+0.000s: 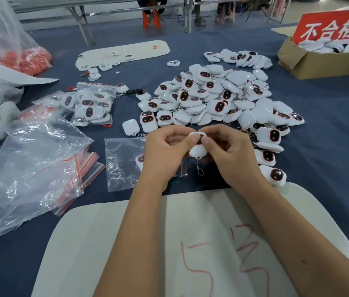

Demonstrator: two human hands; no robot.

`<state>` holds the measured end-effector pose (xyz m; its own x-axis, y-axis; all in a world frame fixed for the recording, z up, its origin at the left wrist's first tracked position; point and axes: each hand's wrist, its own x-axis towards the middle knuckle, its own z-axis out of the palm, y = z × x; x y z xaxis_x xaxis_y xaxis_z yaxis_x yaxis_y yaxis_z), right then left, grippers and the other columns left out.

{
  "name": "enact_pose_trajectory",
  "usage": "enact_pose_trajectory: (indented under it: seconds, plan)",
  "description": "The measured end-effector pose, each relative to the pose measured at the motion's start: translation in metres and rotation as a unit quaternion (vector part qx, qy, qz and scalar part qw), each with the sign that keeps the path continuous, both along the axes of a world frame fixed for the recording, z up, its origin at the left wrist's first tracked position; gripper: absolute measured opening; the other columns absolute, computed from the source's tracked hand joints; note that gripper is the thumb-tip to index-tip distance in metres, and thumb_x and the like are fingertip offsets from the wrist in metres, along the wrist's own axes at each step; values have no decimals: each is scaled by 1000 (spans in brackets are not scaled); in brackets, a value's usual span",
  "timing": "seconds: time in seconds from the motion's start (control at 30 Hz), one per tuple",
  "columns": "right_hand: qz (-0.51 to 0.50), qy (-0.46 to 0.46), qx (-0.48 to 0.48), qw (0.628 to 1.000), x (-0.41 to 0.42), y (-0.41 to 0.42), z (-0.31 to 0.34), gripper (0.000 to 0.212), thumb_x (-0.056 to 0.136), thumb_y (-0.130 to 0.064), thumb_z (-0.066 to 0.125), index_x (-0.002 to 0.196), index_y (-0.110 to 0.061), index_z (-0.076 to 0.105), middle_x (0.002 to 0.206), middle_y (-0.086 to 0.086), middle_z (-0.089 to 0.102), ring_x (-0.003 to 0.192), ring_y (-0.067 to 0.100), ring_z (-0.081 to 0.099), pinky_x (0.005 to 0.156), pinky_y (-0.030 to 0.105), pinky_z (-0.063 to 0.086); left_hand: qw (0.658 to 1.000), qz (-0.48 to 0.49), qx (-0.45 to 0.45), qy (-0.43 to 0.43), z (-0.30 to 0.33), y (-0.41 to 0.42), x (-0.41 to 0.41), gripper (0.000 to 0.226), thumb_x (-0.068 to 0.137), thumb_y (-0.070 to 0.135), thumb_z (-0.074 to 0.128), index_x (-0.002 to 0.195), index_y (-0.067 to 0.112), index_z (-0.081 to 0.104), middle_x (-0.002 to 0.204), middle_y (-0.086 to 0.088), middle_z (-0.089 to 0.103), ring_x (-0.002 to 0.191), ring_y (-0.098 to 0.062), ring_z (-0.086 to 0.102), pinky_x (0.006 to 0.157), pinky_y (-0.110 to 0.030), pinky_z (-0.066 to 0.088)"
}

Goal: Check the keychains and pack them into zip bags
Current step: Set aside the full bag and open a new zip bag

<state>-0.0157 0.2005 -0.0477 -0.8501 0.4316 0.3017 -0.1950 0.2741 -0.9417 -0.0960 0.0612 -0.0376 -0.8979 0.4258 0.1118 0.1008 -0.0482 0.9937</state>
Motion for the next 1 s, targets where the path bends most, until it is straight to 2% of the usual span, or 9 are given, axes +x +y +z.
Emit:
enact_pose_trajectory:
  seconds: [0.07,0.17,0.27,0.37,0.5,0.6,0.73,0.87,1.0]
  plan:
    - [7,7,-9,1000,1,0,1,17,100,-6,66,103,-19,76,87,-1,79,71,19,74,59,26,60,1000,-8,-8,-4,-1,-1,-2,13,78,21,83,91,18,81,89,-11,79,88,-31,77,81,-46,64]
    - [17,6,-12,1000,1,0,0,16,99,-6,67,104,-19,76,88,-1,79,71,18,74,59,27,60,1000,3,-11,10,0,-2,-3,10,77,18,83,87,20,81,84,-9,79,84,-30,77,79,-45,65]
    - [14,6,-11,1000,-1,1,0,16,99,-5,67,105,-17,77,89,0,79,71,20,74,60,31,61,999,23,-22,39,-1,2,-1,15,82,11,83,85,25,79,82,-1,79,79,-21,76,74,-37,64]
    - [0,11,-6,1000,-1,1,1,17,98,-4,67,104,-17,77,90,-1,79,75,19,72,62,26,59,999,6,-12,30,-1,2,-1,21,85,4,81,89,25,78,86,2,79,79,-9,73,72,-24,59]
    - [6,12,-1,1000,0,0,2,19,98,-3,67,103,-18,77,90,-3,79,71,12,71,61,20,57,1000,15,-7,24,-2,1,-3,22,83,3,82,89,24,79,87,-1,80,82,-14,74,76,-32,62]
    - [7,10,-11,1000,0,1,2,17,98,-2,67,104,-15,77,90,-1,79,70,12,70,61,20,57,1000,21,-4,10,-1,1,-2,21,83,3,82,91,21,78,88,-2,79,83,-17,74,79,-36,62]
    - [6,-1,6,1000,-1,2,0,17,98,-5,67,103,-19,76,89,1,78,65,16,71,63,23,57,1000,28,-2,3,-2,1,-1,23,82,4,84,98,19,77,92,-4,80,86,-19,75,83,-41,64]
    - [10,-27,9,1000,-2,3,-2,11,98,-10,71,101,-19,76,86,0,78,75,16,73,68,28,60,999,37,35,5,-1,0,0,33,79,6,87,109,13,73,101,-3,79,92,-17,76,80,-26,61]
    - [-7,-38,26,999,-3,4,-2,11,97,-6,70,98,-16,74,87,-1,78,77,16,71,69,29,57,999,3,31,-3,-1,-7,-6,35,77,1,86,108,14,74,104,-3,79,95,-18,76,79,-23,59]
